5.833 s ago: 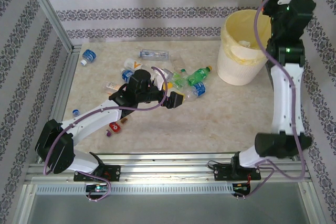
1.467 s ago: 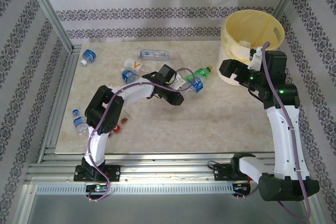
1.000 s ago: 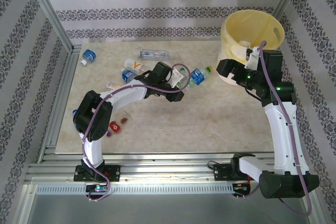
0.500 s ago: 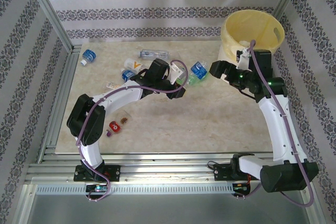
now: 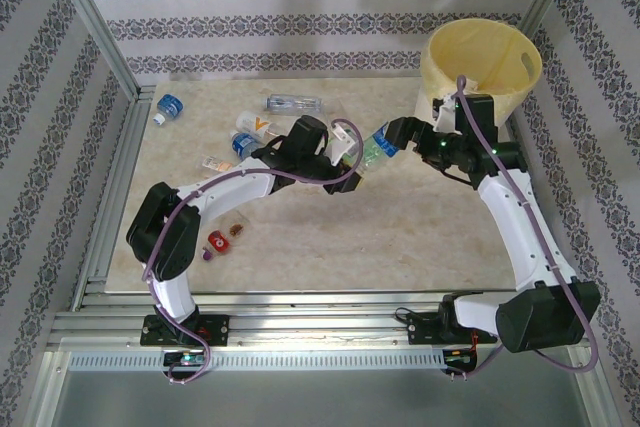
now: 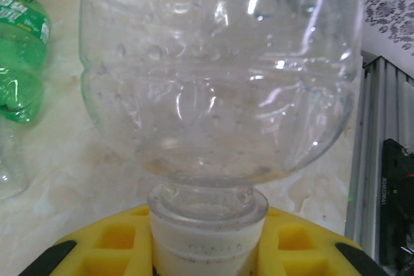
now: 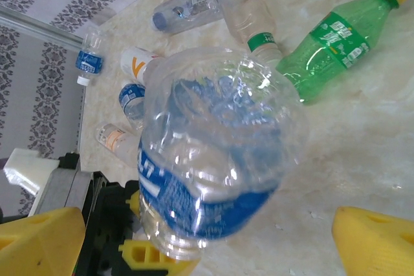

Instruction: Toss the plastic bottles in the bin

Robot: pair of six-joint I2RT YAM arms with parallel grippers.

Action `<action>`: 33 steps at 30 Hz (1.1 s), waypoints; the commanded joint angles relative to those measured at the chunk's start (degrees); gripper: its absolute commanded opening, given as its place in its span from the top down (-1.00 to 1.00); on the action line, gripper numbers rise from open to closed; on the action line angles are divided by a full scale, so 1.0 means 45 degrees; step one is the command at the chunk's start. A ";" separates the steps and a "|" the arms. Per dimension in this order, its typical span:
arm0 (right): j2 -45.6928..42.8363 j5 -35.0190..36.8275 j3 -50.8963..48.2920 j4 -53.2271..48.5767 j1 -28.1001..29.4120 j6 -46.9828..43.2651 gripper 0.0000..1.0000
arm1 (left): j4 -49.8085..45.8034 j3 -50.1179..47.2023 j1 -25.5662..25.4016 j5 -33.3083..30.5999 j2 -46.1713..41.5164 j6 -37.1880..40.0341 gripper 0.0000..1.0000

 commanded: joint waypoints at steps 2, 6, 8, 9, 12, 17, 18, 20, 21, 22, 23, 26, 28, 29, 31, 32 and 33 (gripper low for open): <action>0.0240 -0.0045 -0.0163 0.0397 0.0165 0.0099 -0.95 | 0.0875 -0.0048 -0.0301 0.0500 -0.0797 -0.0196 0.51; 0.0283 0.0052 -0.0231 0.0394 0.0211 0.0056 -0.95 | 0.1179 -0.0145 -0.0419 0.0680 -0.0987 -0.0347 0.51; 0.0263 0.0114 -0.0317 0.0480 0.0217 0.0078 -0.95 | 0.1266 -0.0184 -0.0476 0.0766 -0.1067 -0.0444 0.51; 0.0263 0.0096 -0.0336 0.0496 0.0196 0.0079 -0.95 | 0.1274 -0.0199 -0.0496 0.0798 -0.1089 -0.0450 0.51; 0.0264 -0.0054 -0.0416 0.0679 0.0219 0.0177 -0.93 | 0.1306 -0.0243 -0.0592 0.0840 -0.1172 -0.0523 0.51; 0.0319 -0.0359 -0.0494 0.1056 0.0253 0.0356 -0.84 | 0.1441 -0.0356 -0.0730 0.0849 -0.1253 -0.0630 0.51; 0.0321 -0.0456 -0.0510 0.1142 0.0251 0.0412 -0.81 | 0.1501 -0.0360 -0.0760 0.0849 -0.1244 -0.0665 0.51; 0.0322 -0.0588 -0.0533 0.1267 0.0301 0.0484 -0.74 | 0.1546 -0.0356 -0.0790 0.0845 -0.1207 -0.0684 0.51; 0.0321 -0.0609 -0.0534 0.1292 0.0329 0.0518 -0.71 | 0.1556 -0.0341 -0.0821 0.0832 -0.1204 -0.0685 0.51; 0.0316 -0.0646 -0.0532 0.1297 0.0332 0.0543 -0.67 | 0.1578 -0.0326 -0.0841 0.0830 -0.1185 -0.0705 0.51; 0.0302 -0.0681 -0.0519 0.1312 0.0351 0.0555 -0.62 | 0.1595 -0.0312 -0.0848 0.0830 -0.1146 -0.0717 0.51; 0.0264 -0.0801 -0.0515 0.1266 0.0390 0.0624 -0.43 | 0.1658 -0.0280 -0.0887 0.0830 -0.1102 -0.0762 0.51; 0.0263 -0.0826 -0.0485 0.1111 0.0390 0.0612 -0.31 | 0.1698 -0.0264 -0.0906 0.0830 -0.1071 -0.0784 0.51; 0.0243 -0.0807 -0.0476 0.1025 0.0390 0.0622 -0.24 | 0.1722 -0.0276 -0.0907 0.0834 -0.1078 -0.0780 0.51; 0.0214 -0.0807 -0.0456 0.0861 0.0407 0.0551 -0.12 | 0.1755 -0.0263 -0.0919 0.0868 -0.1041 -0.0801 0.49; 0.0185 -0.0822 -0.0458 0.0807 0.0408 0.0548 -0.05 | 0.1766 -0.0263 -0.0926 0.0898 -0.1024 -0.0819 0.48; 0.0166 -0.0822 -0.0442 0.0751 0.0410 0.0555 0.01 | 0.1775 -0.0263 -0.0926 0.0927 -0.1009 -0.0840 0.45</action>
